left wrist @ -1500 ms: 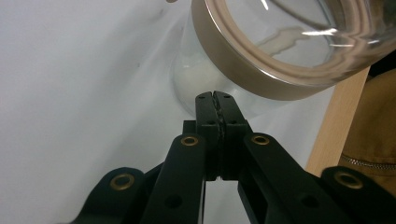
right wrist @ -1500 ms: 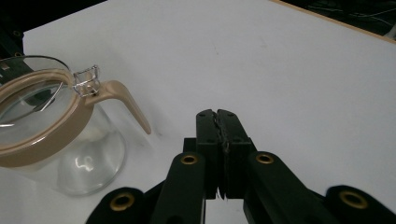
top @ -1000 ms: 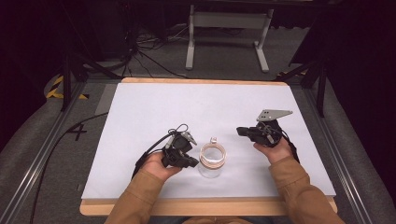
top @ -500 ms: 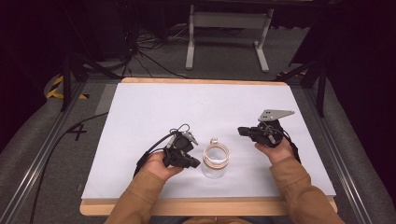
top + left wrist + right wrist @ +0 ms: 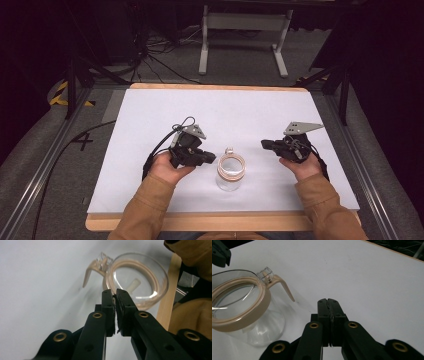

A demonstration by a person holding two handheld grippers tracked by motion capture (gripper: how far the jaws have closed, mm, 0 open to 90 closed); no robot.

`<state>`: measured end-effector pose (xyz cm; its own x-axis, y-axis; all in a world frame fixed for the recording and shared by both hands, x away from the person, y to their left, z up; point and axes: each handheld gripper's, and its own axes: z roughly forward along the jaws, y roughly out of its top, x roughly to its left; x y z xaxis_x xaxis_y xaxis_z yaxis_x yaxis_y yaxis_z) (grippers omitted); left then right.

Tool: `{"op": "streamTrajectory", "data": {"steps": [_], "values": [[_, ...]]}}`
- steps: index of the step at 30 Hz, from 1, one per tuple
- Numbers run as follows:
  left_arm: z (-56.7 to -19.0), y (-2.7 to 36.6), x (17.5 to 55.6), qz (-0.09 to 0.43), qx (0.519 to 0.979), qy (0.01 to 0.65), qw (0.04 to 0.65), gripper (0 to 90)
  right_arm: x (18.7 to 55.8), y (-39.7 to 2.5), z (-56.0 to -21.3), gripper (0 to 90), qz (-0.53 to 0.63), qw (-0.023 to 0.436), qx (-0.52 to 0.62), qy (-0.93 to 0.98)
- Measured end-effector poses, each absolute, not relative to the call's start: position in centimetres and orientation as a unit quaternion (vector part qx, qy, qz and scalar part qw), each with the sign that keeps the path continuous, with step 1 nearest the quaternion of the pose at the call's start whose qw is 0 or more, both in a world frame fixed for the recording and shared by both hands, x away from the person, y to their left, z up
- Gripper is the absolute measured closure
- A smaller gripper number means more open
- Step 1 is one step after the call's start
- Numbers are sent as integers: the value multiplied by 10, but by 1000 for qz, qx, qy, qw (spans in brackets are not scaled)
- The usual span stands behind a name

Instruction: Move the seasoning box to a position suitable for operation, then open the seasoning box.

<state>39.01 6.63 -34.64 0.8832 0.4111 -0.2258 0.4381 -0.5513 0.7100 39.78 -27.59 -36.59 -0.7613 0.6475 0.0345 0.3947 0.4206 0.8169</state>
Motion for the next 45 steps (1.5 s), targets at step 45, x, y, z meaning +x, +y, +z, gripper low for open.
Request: {"op": "streamTrajectory", "data": {"steps": [45], "values": [[-357,19,421,-6,862,235,448,892,370,-295,-374,891,424,142,334,830]]}}
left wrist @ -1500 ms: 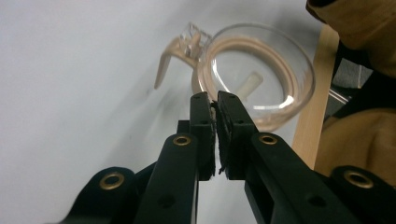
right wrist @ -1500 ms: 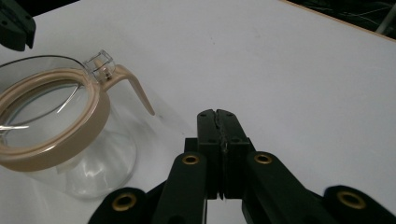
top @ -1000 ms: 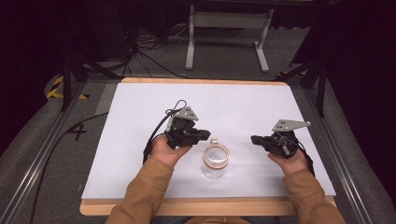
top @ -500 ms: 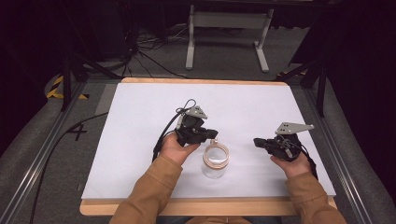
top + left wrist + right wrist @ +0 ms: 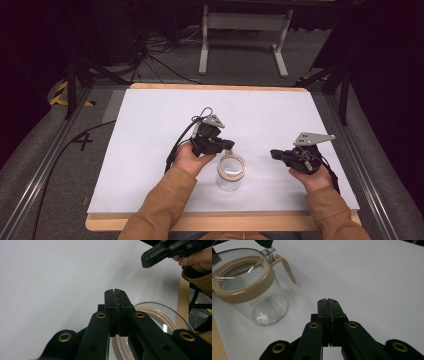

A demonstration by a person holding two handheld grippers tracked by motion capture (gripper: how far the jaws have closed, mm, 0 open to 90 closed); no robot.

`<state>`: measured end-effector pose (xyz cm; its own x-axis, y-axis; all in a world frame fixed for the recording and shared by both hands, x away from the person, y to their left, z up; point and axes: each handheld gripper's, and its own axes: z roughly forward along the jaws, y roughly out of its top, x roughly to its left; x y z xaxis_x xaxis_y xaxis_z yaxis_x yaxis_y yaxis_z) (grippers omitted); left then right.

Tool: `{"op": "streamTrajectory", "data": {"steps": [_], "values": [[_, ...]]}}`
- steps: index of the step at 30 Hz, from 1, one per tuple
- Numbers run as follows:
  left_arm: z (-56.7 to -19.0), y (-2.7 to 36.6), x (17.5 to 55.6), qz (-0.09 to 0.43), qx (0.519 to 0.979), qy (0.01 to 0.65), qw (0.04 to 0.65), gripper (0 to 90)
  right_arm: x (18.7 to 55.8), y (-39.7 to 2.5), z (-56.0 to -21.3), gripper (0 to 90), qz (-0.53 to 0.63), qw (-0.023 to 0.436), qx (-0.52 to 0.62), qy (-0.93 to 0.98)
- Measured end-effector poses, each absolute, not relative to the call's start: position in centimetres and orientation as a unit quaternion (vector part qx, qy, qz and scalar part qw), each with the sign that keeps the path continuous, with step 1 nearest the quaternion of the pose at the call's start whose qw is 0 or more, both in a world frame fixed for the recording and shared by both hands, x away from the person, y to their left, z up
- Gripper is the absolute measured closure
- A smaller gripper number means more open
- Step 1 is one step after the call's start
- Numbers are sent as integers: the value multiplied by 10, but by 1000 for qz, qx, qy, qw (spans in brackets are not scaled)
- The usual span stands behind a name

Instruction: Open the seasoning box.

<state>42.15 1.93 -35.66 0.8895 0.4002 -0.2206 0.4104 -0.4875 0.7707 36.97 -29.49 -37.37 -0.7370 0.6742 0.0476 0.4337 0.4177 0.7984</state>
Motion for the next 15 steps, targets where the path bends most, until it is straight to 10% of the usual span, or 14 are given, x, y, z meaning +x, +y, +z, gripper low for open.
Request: {"op": "streamTrajectory", "data": {"steps": [15], "values": [[-357,19,422,-7,858,243,452,894,345,-241,-375,894,411,54,192,889]]}}
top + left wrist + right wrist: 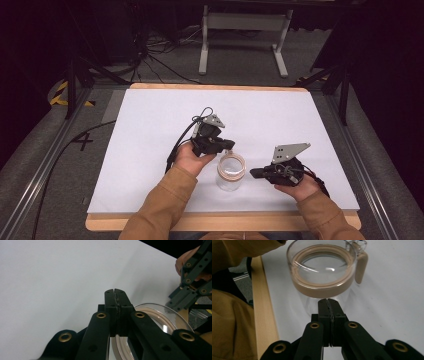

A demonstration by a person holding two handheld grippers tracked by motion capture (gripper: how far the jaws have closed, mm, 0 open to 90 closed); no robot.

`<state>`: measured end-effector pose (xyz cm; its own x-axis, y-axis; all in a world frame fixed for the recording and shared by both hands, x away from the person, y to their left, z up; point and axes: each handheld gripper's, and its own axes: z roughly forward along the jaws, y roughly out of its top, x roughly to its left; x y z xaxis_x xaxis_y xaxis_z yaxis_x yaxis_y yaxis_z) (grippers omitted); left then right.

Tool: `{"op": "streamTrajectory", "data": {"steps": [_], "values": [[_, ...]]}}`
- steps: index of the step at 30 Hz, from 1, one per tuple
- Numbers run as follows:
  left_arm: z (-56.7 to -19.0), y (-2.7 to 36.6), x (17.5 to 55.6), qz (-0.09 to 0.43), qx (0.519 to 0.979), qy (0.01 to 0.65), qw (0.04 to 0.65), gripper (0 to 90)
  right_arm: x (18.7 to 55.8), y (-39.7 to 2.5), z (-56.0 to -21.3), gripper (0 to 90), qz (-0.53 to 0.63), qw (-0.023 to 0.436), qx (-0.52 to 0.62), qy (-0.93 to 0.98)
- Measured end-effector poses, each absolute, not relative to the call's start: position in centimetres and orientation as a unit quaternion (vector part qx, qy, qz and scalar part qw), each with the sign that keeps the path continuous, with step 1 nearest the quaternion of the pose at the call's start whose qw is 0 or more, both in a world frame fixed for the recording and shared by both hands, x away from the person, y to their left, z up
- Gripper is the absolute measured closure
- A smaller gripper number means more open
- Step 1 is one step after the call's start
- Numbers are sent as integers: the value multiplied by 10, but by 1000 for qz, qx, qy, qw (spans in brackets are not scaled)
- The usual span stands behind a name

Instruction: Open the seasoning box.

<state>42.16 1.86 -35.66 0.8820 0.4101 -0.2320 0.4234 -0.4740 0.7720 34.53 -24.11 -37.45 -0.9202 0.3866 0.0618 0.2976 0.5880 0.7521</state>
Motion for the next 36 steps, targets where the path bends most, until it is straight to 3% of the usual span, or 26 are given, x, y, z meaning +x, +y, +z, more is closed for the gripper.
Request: {"op": "streamTrajectory", "data": {"steps": [36], "values": [[-357,17,420,26,865,242,439,898,334,-223,-371,896,411,17,156,898]]}}
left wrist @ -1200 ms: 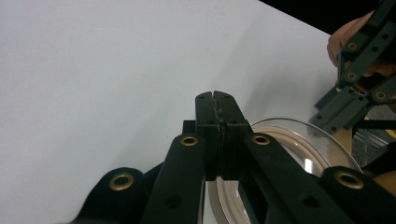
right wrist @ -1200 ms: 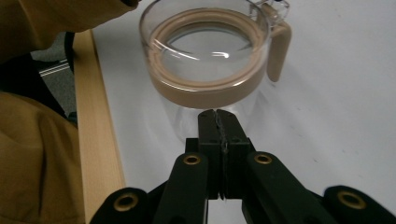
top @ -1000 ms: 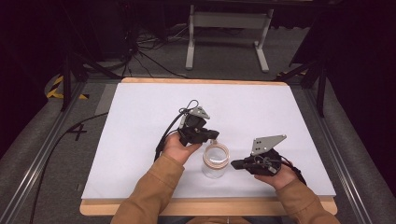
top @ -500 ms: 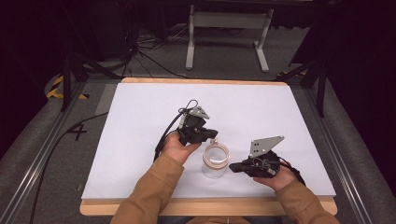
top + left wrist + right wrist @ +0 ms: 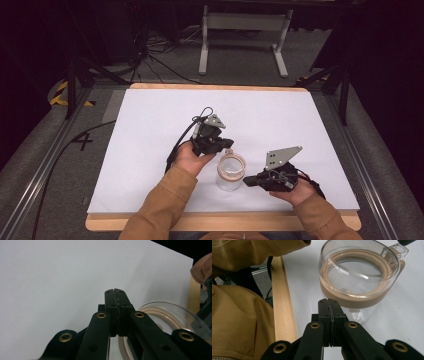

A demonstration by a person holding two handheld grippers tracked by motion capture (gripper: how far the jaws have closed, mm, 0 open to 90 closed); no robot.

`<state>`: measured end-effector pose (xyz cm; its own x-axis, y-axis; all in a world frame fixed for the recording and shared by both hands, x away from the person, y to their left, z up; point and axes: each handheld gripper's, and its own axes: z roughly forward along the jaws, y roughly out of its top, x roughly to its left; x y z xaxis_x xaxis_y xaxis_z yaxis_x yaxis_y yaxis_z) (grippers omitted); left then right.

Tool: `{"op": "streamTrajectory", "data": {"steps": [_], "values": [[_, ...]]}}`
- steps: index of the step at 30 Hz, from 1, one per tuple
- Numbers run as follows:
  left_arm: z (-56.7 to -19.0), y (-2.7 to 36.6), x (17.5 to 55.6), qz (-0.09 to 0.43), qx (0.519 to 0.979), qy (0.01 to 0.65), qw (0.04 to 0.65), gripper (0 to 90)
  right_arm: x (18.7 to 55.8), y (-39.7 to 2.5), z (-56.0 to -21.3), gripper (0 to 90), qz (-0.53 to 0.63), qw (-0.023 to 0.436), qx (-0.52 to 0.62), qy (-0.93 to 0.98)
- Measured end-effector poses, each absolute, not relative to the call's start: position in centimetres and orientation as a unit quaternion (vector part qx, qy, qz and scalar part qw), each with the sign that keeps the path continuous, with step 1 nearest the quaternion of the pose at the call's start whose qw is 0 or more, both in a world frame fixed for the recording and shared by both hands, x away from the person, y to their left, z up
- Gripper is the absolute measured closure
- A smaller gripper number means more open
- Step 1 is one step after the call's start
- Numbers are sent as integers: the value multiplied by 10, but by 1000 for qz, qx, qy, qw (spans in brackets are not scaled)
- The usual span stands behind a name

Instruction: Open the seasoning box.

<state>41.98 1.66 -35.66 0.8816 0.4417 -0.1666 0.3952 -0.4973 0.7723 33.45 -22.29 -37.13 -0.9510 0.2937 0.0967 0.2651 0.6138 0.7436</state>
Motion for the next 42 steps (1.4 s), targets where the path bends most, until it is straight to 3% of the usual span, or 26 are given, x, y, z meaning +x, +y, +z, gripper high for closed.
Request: {"op": "streamTrajectory", "data": {"steps": [7,17,24,42], "values": [[-359,16,421,26,868,241,433,898,334,-222,-369,895,421,24,157,893],[-359,17,422,18,867,244,434,898,336,-222,-357,895,468,77,195,859],[-355,21,420,30,860,249,444,896,337,-222,-354,896,479,88,202,849],[-341,76,401,64,837,300,454,883,353,-216,-342,896,506,100,185,837]]}}
